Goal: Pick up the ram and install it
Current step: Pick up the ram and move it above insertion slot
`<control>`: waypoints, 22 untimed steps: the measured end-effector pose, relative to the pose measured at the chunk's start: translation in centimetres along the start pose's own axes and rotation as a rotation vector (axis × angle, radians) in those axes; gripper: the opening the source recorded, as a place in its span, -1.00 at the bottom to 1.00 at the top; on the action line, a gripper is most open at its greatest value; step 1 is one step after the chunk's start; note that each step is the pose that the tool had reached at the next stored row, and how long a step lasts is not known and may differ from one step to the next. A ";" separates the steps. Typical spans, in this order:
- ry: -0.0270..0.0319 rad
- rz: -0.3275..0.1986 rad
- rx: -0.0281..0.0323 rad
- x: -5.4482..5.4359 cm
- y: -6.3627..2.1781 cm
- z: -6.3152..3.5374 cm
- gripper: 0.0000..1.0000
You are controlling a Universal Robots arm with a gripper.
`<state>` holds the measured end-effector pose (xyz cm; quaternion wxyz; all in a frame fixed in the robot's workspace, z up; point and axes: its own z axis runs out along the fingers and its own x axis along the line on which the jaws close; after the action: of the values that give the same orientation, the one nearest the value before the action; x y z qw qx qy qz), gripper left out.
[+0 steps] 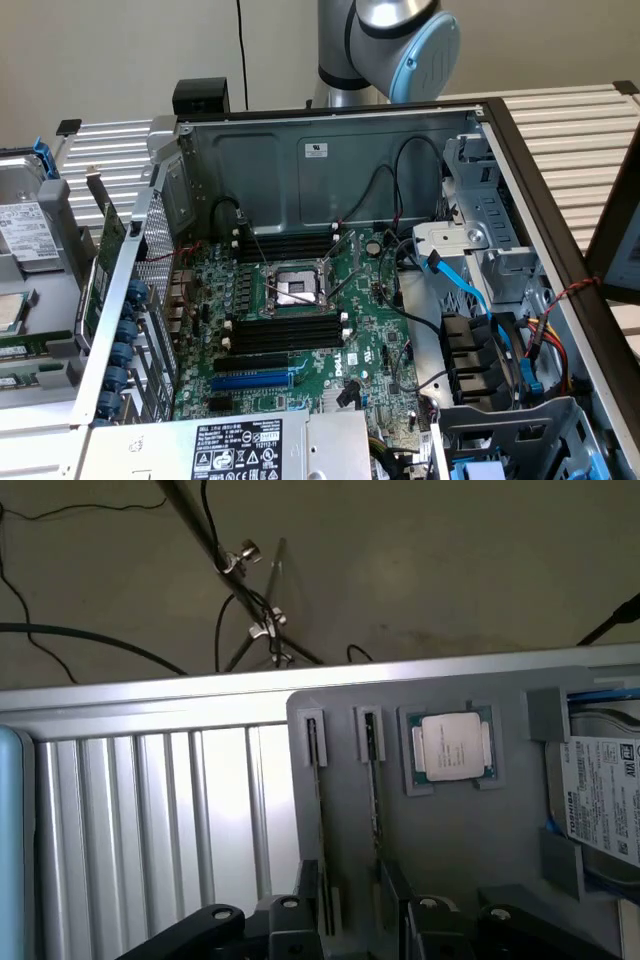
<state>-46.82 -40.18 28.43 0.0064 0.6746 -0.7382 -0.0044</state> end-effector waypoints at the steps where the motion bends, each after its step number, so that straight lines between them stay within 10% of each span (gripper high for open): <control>1: 0.0001 0.001 -0.0002 0.0 -0.15 0.17 -0.22; 22: 0.0001 -0.041 0.0001 0.3 -1.33 3.98 -0.22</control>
<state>-45.58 -40.59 24.44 0.0063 0.6895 -0.7243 -0.0044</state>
